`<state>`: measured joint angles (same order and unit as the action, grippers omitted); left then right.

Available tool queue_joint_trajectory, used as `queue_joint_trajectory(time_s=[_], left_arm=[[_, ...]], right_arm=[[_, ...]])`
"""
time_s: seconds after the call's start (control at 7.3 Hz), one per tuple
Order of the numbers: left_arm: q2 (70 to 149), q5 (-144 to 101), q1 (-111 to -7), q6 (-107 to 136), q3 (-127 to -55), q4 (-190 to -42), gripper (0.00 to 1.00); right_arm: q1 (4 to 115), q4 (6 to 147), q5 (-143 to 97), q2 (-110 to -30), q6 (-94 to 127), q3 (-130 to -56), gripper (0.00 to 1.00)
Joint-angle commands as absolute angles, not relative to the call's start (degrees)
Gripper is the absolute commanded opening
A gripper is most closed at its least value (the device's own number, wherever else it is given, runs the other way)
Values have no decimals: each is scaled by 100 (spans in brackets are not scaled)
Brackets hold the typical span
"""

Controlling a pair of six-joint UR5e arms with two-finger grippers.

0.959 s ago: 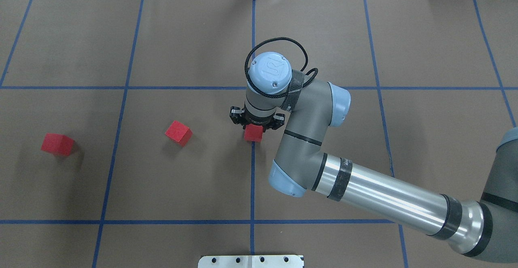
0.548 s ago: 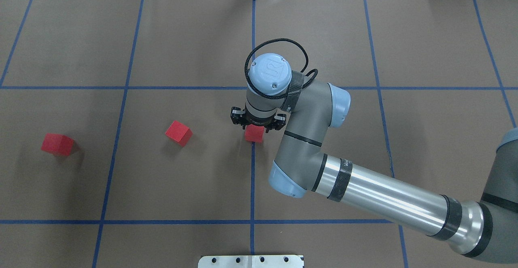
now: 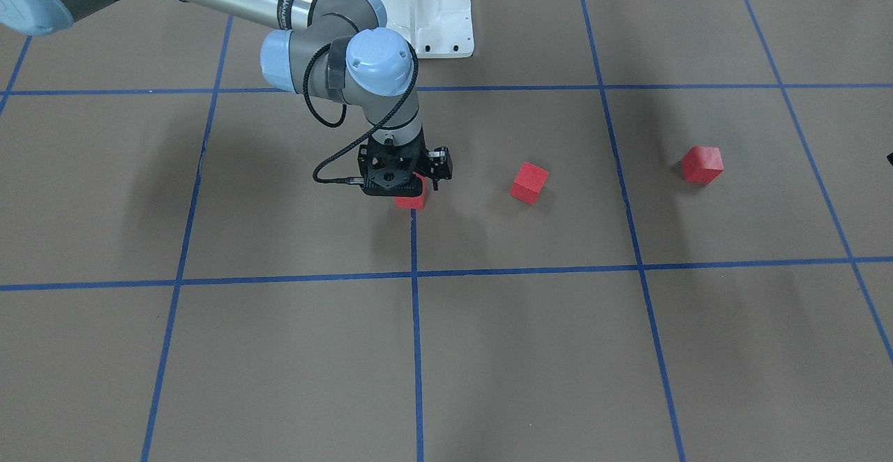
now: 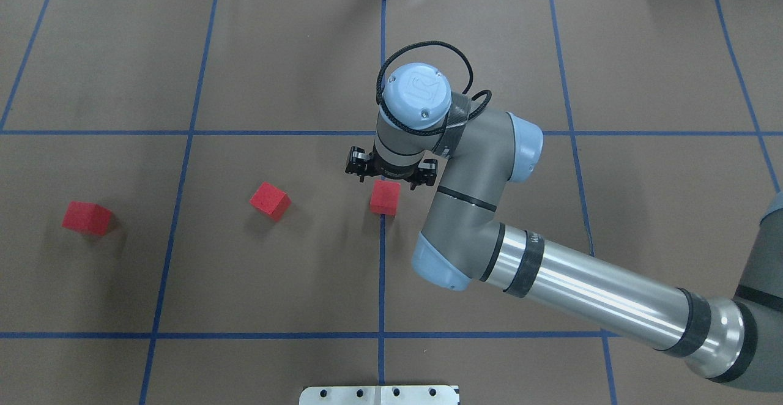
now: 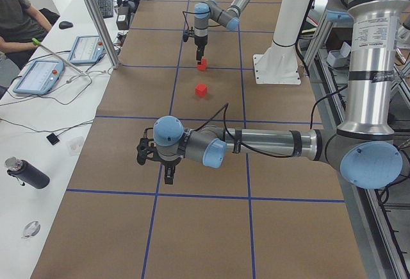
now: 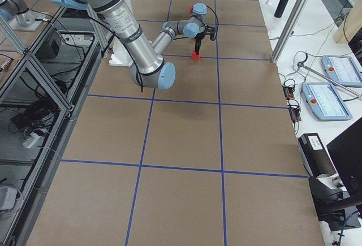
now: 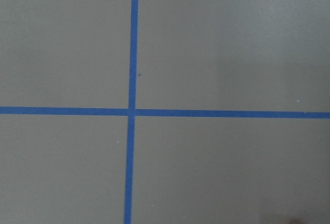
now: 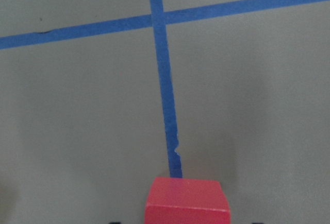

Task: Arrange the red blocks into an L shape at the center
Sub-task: 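Lower the cube at center and open the right gripper, then raise the right gripper away while the left arm reaches toward the middle red cube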

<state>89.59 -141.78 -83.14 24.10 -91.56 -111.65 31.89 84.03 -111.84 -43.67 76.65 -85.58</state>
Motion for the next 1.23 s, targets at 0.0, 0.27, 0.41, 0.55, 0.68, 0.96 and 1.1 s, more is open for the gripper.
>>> queue_joint_trajectory(time_s=[0.0, 0.27, 0.41, 0.55, 0.68, 0.96, 1.1], left_arm=[[9183, -14186, -7440, 4778, -9271, -12379, 100], [9787, -14029, -6544, 6435, -9527, -12366, 100], [10026, -13653, -6095, 6642, -9649, -12366, 100], [10220, -13301, -5595, 7497, -9746, -12358, 100], [10422, -13133, -5268, 8628, -9747, -12349, 100], [10687, -12817, -4696, 10486, -9817, -12331, 100], [10679, -12319, -4267, 11190, -10000, -12235, 100]], right_arm=[[3968, 8578, -11940, -5180, 7184, -9583, 100], [4725, 8561, -12513, -6236, 5993, -10115, 100], [4963, 8534, -12716, -6510, 5394, -10107, 100], [5079, 8508, -12744, -6687, 5118, -10099, 100], [5124, 8499, -12735, -6819, 5020, -10099, 100], [5133, 8473, -12683, -6934, 5027, -10116, 100], [5133, 8464, -12683, -7126, 5027, -10195, 100]])
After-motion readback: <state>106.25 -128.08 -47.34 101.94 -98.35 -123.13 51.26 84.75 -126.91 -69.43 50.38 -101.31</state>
